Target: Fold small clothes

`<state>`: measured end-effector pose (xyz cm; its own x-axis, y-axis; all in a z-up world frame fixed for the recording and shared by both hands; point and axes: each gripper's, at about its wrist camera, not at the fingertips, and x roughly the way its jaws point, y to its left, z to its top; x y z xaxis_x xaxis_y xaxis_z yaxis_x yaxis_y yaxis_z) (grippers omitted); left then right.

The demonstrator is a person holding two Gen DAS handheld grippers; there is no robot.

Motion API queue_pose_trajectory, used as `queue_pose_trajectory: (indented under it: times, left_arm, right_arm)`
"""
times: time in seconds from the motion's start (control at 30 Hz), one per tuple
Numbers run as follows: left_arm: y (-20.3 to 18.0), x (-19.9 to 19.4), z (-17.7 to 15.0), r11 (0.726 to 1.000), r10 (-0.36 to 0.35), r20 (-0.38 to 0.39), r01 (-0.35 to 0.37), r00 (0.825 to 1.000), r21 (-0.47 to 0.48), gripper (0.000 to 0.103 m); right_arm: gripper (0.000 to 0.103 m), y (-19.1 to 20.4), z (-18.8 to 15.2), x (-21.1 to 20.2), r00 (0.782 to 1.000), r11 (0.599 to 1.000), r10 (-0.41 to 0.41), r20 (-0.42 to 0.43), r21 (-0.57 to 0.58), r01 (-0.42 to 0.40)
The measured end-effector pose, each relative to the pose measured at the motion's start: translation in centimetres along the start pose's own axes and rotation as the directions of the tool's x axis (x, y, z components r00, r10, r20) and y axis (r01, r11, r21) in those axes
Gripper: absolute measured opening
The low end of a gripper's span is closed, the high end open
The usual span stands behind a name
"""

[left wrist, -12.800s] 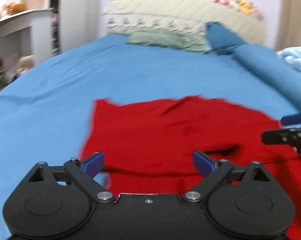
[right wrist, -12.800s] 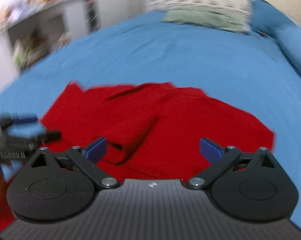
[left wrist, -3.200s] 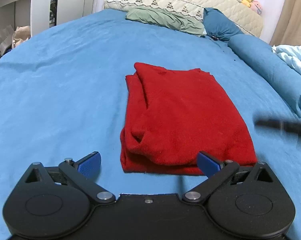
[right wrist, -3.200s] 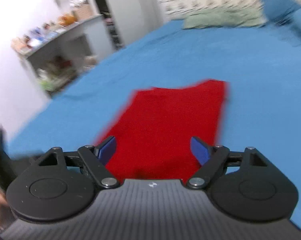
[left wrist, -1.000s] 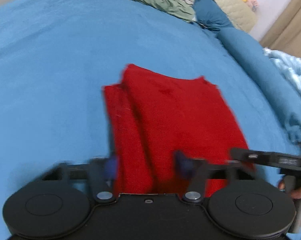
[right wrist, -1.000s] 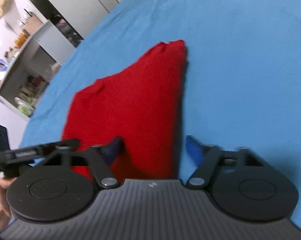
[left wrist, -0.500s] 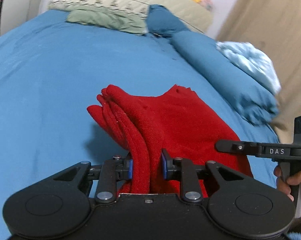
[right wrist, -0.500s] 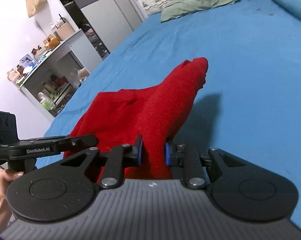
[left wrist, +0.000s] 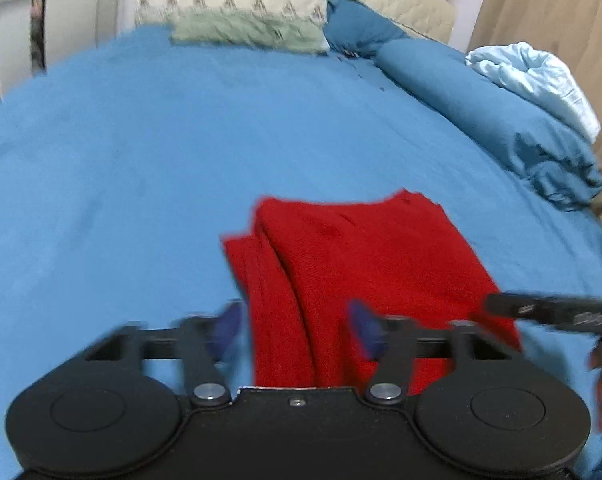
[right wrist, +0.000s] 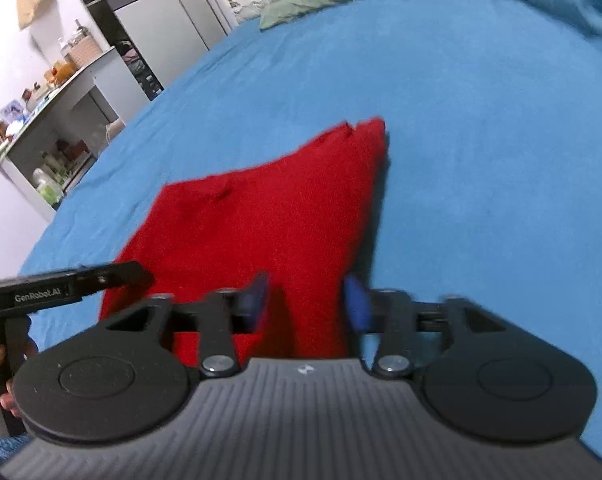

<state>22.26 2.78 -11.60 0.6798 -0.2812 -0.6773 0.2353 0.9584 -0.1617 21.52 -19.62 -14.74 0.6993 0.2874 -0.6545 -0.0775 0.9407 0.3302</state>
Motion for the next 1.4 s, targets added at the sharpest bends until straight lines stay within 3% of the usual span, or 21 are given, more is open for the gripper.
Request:
queue_pose_trajectory:
  times: [0.07, 0.23, 0.4, 0.57, 0.83, 0.93, 1.0, 1.2, 1.4]
  left_arm:
    - [0.3, 0.3, 0.2, 0.999, 0.040, 0.007, -0.041, 0.999, 0.026, 0.085]
    - [1.3, 3.2, -1.1, 0.994, 0.106, -0.060, -0.104, 0.993, 0.041, 0.086]
    - [2.3, 5.0, -1.7, 0.995, 0.101, -0.084, -0.101, 0.991, 0.006, 0.091]
    - [1.5, 3.9, -0.7, 0.991, 0.135, -0.080, -0.133, 0.988, 0.033, 0.087]
    - [-1.9, -6.2, 1.2, 0.986, 0.163, 0.032, -0.164, 0.986, 0.041, 0.089]
    - [-3.7, -11.2, 1.4, 0.988, 0.148, 0.070, -0.150, 0.986, 0.024, 0.103]
    - [-4.8, -14.0, 1.1, 0.989, 0.143, 0.091, -0.145, 0.985, 0.017, 0.103]
    - [-7.5, -19.7, -1.2, 0.986, 0.159, 0.072, -0.162, 0.985, 0.039, 0.103]
    - [-8.7, -22.6, -4.7, 0.975, 0.212, 0.049, -0.215, 0.976, 0.060, 0.103]
  right_arm:
    - [0.098, 0.6, 0.3, -0.8, 0.997, 0.997, -0.057, 0.047, -0.042, 0.059]
    - [0.098, 0.6, -0.2, 0.9, 0.979, 0.974, -0.201, 0.019, -0.103, 0.202]
    - [0.103, -1.8, -1.6, 2.6, 0.976, 0.975, -0.215, -0.015, -0.056, 0.214]
    - [0.102, -1.1, -1.1, 1.9, 0.976, 0.975, -0.218, -0.002, -0.053, 0.217]
    - [0.103, 2.9, 1.0, -7.9, 0.974, 0.976, -0.202, 0.097, -0.065, 0.209]
    - [0.103, 5.3, 1.2, -12.8, 0.972, 0.973, -0.209, 0.106, -0.074, 0.218]
    - [0.103, 6.8, 0.9, -15.7, 0.968, 0.970, -0.221, 0.119, -0.079, 0.231]
    - [0.103, 11.0, -1.7, -21.9, 0.955, 0.953, -0.272, 0.114, -0.107, 0.284]
    - [0.103, 13.2, -5.5, -24.5, 0.948, 0.941, -0.313, 0.060, -0.114, 0.318]
